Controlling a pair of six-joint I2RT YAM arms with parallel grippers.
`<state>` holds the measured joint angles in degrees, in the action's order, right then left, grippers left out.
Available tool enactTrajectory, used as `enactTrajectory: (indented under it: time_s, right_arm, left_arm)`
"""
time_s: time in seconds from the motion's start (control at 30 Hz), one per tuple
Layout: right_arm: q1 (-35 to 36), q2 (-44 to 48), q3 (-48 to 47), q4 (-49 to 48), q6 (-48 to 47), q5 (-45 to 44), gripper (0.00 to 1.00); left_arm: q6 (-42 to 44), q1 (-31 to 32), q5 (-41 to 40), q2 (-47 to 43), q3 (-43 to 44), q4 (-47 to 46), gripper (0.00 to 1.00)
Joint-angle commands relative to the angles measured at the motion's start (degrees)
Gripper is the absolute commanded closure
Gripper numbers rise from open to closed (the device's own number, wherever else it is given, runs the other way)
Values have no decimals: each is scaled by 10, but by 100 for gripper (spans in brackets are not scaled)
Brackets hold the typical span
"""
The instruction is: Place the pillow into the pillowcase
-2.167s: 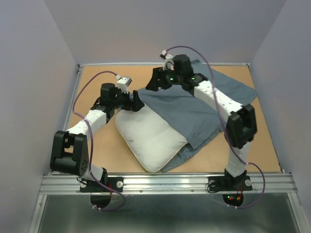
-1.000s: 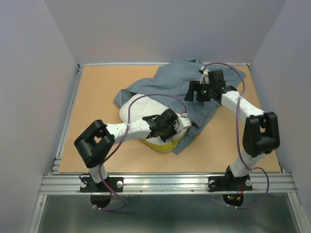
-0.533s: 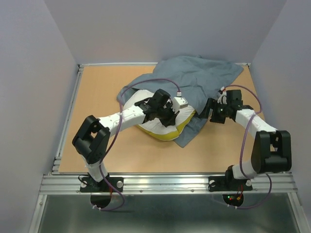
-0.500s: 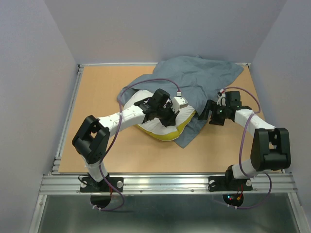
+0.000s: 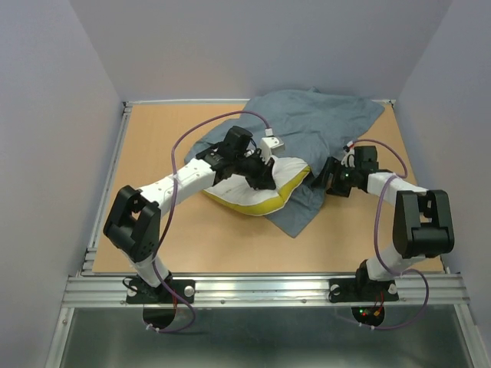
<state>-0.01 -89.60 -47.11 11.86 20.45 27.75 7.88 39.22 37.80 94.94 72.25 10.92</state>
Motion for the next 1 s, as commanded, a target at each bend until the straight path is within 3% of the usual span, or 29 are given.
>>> enactTrajectory:
  time_s: [0.0, 0.07, 0.1, 0.17, 0.3, 0.4, 0.5, 0.77, 0.97]
  right_arm:
    - [-12, -10, -18, -107, -9, 68, 42]
    - [-12, 5, -24, -113, 10, 126, 67]
    - [-11, 17, -25, -132, 16, 142, 88]
    - [-8, 65, -25, -133, 36, 181, 99]
    - [18, 137, -43, -70, 16, 241, 99]
    - [33, 166, -82, 84, -75, 285, 99]
    - [83, 181, -135, 264, -181, 284, 99]
    - [100, 174, -213, 422, -263, 347, 99]
    - [100, 206, -218, 459, -239, 365, 99]
  left_arm:
    - [-37, -8, 84, -47, 26, -49, 100]
    - [-47, -12, 84, -41, 28, -56, 100]
    - [-63, -13, 82, -39, 29, -69, 100]
    - [-77, -13, 64, -35, 28, -95, 100]
    - [-166, -13, 18, -6, 23, -216, 100]
    - [-218, -9, -36, 51, 67, -282, 100]
    - [-233, 16, -142, 103, 142, -316, 100]
    - [-241, 49, -371, 240, 251, -289, 100]
    - [-235, 49, -468, 279, 230, -268, 100]
